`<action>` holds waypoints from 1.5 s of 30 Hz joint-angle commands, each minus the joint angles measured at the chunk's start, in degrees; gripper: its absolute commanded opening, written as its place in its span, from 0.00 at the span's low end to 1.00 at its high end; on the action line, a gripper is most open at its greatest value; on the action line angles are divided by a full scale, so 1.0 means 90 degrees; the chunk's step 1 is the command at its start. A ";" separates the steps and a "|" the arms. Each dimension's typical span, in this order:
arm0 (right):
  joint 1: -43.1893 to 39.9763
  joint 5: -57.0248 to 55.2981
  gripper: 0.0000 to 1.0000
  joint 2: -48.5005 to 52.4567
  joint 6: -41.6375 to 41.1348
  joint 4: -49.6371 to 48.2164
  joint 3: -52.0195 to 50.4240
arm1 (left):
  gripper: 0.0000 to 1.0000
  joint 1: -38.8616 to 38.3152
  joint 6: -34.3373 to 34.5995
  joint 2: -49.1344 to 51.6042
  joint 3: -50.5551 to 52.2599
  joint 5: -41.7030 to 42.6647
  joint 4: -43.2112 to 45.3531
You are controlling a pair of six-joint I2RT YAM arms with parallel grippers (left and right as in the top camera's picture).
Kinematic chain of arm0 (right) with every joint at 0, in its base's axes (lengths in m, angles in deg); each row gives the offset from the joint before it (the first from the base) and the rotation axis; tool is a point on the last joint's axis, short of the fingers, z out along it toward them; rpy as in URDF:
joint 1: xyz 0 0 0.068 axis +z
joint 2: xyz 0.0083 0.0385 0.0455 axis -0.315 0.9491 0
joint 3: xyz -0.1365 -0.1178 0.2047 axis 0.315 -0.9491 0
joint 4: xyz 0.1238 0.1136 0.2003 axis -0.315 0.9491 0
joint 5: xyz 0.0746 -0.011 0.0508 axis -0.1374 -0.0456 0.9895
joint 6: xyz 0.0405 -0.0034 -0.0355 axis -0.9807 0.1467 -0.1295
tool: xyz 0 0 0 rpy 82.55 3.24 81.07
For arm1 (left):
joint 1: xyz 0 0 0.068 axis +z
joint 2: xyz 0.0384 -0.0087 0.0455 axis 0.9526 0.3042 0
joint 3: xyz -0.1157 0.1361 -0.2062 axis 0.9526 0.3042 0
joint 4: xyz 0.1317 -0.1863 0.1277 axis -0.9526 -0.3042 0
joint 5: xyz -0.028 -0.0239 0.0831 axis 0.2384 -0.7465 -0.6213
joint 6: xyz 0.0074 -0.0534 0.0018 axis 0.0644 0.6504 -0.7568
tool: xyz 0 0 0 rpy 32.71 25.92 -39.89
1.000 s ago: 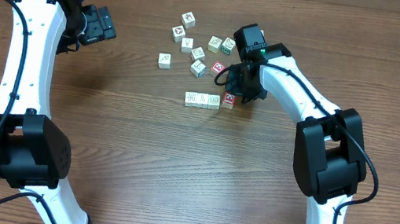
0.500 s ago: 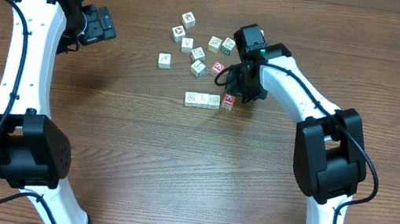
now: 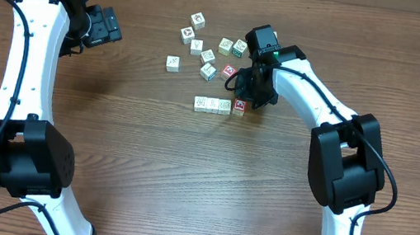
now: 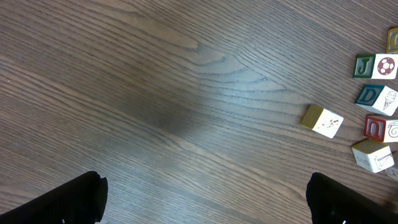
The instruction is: Form a horizontal line
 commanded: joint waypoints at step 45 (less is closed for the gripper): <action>-0.0015 -0.0763 0.12 -0.0228 -0.0423 0.0811 -0.0027 | 1.00 -0.0085 0.0046 -0.0029 -0.0041 0.0029 0.0010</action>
